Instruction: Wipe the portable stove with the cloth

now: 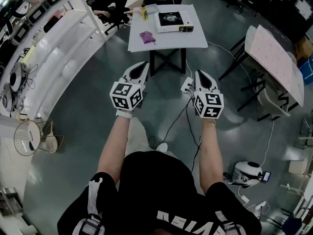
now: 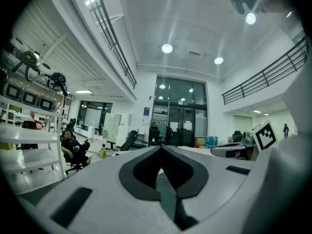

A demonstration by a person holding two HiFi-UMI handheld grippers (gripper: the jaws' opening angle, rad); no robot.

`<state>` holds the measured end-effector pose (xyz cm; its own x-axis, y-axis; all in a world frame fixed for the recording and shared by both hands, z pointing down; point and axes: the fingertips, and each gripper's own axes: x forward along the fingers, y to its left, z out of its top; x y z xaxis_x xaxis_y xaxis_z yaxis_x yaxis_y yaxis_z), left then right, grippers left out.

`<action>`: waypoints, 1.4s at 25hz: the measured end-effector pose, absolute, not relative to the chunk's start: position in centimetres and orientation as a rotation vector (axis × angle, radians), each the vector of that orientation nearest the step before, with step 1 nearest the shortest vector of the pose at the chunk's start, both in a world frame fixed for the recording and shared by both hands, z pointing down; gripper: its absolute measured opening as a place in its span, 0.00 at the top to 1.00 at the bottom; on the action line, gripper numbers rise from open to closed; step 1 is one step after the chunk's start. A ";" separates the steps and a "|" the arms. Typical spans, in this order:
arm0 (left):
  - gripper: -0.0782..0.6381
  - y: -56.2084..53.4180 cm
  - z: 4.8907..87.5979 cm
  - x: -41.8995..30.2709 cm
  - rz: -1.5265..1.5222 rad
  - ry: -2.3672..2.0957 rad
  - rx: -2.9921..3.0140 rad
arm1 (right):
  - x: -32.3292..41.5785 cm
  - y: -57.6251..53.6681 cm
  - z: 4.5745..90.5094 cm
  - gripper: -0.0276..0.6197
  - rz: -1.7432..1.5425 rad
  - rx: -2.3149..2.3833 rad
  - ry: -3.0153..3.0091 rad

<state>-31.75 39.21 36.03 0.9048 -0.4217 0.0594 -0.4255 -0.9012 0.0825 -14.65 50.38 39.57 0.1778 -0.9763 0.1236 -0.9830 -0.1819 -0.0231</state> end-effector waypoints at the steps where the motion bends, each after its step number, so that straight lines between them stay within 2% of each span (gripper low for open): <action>1: 0.88 39.1 36.2 -31.8 0.062 -0.659 2.974 | -14.8 50.2 39.6 0.95 0.160 2.357 -1.964; 21: 0.88 33.1 37.7 -29.0 0.058 -0.668 2.929 | -13.1 44.1 40.1 0.95 0.153 2.299 -1.984; 35: 0.88 18.5 40.3 -25.1 0.067 -0.714 2.878 | -8.9 28.5 41.9 0.95 0.162 2.217 -2.011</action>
